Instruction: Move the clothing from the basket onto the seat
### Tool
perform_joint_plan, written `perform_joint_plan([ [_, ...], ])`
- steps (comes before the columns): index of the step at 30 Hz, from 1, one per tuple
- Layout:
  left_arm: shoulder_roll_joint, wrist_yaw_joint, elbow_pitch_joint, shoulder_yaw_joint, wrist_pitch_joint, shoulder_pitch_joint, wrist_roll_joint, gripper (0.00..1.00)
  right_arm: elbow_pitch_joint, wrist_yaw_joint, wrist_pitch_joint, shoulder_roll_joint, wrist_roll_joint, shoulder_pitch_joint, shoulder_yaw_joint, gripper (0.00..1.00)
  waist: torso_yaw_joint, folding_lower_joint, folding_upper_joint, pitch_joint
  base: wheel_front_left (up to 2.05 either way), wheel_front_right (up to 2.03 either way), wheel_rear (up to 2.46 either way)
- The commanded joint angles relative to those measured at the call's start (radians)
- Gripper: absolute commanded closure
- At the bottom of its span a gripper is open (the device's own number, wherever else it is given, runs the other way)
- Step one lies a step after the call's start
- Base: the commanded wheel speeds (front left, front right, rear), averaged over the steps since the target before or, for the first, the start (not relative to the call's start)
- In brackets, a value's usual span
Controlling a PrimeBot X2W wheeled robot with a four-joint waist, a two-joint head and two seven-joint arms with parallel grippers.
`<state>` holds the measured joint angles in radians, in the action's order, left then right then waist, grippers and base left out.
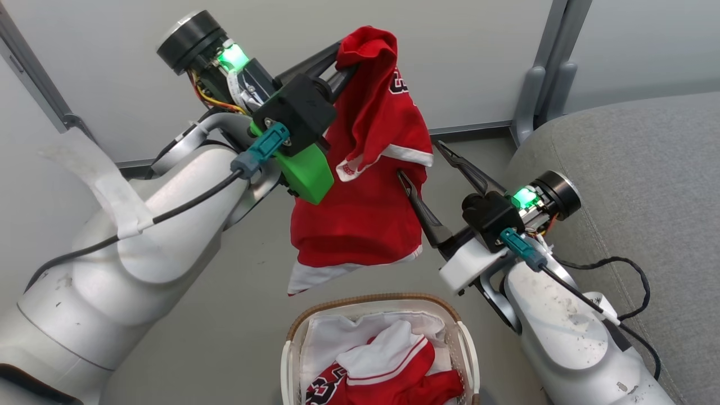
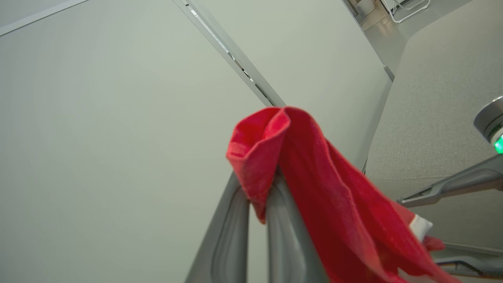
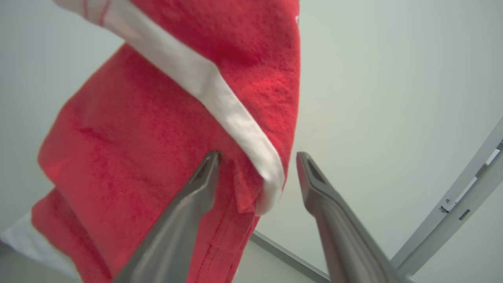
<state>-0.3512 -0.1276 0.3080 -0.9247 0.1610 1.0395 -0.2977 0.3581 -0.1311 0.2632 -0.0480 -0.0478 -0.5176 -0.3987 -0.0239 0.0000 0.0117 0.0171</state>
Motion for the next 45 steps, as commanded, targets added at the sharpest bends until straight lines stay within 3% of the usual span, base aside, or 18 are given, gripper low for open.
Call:
perform_joint_plan([
  [1, 0.008, -0.002, -0.004, -0.005, 0.005, 0.014, -0.003, 1.0, 0.012, 0.001, 0.002, -0.004, -0.013, -0.016, -0.002, 0.0, 0.006, 0.0, -0.0117, -0.001, 0.0, 0.0, 0.0],
  [8, 0.019, -0.002, -0.028, -0.037, 0.025, 0.007, -0.014, 1.0, 0.113, 0.001, 0.002, -0.004, -0.025, -0.067, -0.061, 0.0, 0.025, 0.0, -0.0117, -0.01, 0.0, 0.0, 0.0],
  [9, 0.02, -0.002, -0.03, -0.039, 0.027, 0.005, -0.017, 1.0, 0.128, 0.001, 0.002, -0.004, -0.016, -0.073, -0.07, 0.44, 0.027, 0.0, -0.0117, -0.011, 0.0, 0.0, 0.0],
  [11, 0.02, -0.002, -0.033, -0.046, 0.033, -0.002, -0.022, 1.0, 0.153, 0.001, 0.002, -0.004, 0.004, -0.087, -0.084, 0.72, 0.03, 0.0, -0.0117, -0.014, 0.0, 0.0, 0.0],
  [12, 0.021, -0.002, -0.036, -0.049, 0.035, -0.009, -0.026, 1.0, 0.164, 0.001, 0.002, -0.004, 0.011, -0.092, -0.088, 0.93, 0.032, 0.0, -0.0117, -0.016, 0.0, 0.0, 0.0],
  [13, 0.02, -0.003, -0.037, -0.05, 0.035, -0.016, -0.032, 1.0, 0.169, 0.001, 0.002, -0.004, 0.016, -0.095, -0.091, 1.0, 0.033, 0.0, -0.0117, -0.017, 0.0, 0.0, 0.0],
  [20, -0.002, 0.015, -0.03, -0.038, 0.044, -0.079, -0.077, 1.0, 0.166, 0.001, 0.002, -0.004, 0.036, -0.094, -0.099, 1.0, 0.038, 0.0, -0.0117, -0.02, 0.0, 0.0, 0.0],
  [23, -0.012, 0.025, -0.021, -0.025, 0.052, -0.117, -0.11, 0.44, 0.158, 0.001, 0.002, -0.004, 0.043, -0.087, -0.096, 1.0, 0.037, 0.0, -0.0117, -0.02, 0.0, 0.0, 0.0],
  [24, -0.015, 0.028, -0.017, -0.019, 0.053, -0.135, -0.123, 0.11, 0.154, 0.001, 0.002, -0.004, 0.043, -0.085, -0.087, 1.0, 0.036, 0.0, -0.0117, -0.02, 0.0, 0.0, 0.0],
  [25, -0.019, 0.033, -0.012, -0.012, 0.056, -0.153, -0.138, 0.0, 0.149, 0.001, 0.002, -0.004, 0.046, -0.082, -0.077, 1.0, 0.036, 0.0, -0.0117, -0.021, 0.0, 0.0, 0.0],
  [36, -0.006, 0.082, 0.039, 0.068, 0.097, -0.356, -0.283, 0.0, 0.112, 0.001, 0.002, -0.008, 0.027, -0.059, 0.042, 1.0, 0.039, 0.0, -0.0117, -0.018, 0.0, 0.0, 0.0],
  [45, 0.038, 0.081, 0.052, 0.162, 0.103, -0.524, -0.275, 0.0, 0.072, 0.001, 0.002, -0.014, 0.01, -0.03, 0.137, 1.0, 0.041, 0.0, -0.0117, -0.009, 0.0, 0.0, 0.0],
])
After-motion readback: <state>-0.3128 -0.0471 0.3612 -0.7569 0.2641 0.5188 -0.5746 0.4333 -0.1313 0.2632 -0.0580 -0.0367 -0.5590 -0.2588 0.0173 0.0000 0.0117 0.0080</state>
